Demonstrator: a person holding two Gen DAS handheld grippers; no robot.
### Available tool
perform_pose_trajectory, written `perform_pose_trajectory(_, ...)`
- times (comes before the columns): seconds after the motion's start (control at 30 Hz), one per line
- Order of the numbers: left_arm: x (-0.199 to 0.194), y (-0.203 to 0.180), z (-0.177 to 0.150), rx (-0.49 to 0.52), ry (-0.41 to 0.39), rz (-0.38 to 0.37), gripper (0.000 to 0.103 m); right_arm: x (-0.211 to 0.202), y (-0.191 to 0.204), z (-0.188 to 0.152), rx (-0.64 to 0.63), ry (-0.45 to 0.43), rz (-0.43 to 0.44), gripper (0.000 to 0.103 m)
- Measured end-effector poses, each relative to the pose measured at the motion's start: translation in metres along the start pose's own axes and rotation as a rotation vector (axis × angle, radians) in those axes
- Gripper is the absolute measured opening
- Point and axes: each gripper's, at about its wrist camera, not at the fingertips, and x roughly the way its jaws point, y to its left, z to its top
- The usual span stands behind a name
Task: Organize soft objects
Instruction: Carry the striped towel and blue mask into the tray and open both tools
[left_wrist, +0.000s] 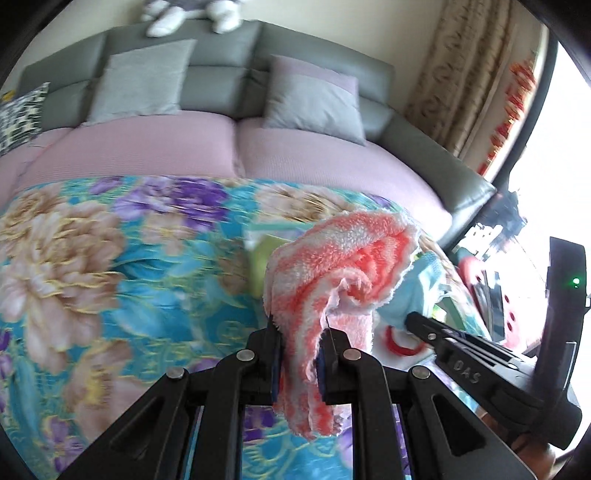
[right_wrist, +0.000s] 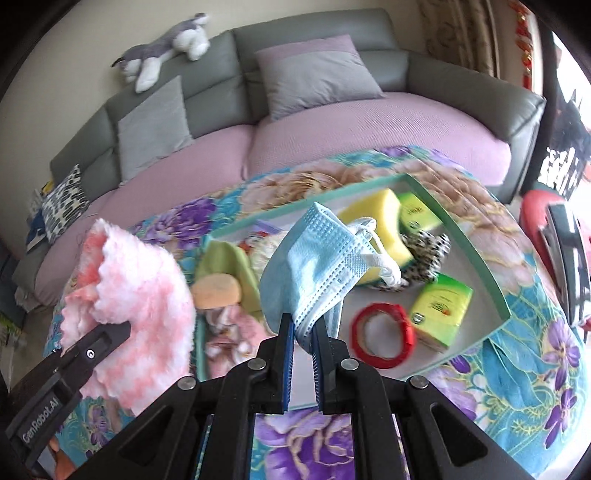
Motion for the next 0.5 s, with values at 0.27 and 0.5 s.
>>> perform_pose_trajectory(0.27,0.039,-0.011,-0.006,0.004,0.074,0.005,0.041,0.01,-0.026,-0.004,0.03,0.013,-0.013,0.014)
perform_pose_trajectory(0.5,0.019,-0.002,-0.007,-0.024,0.038,0.03,0.059,0.012,-0.023,-0.005,0.002,0.031,-0.042,0.064)
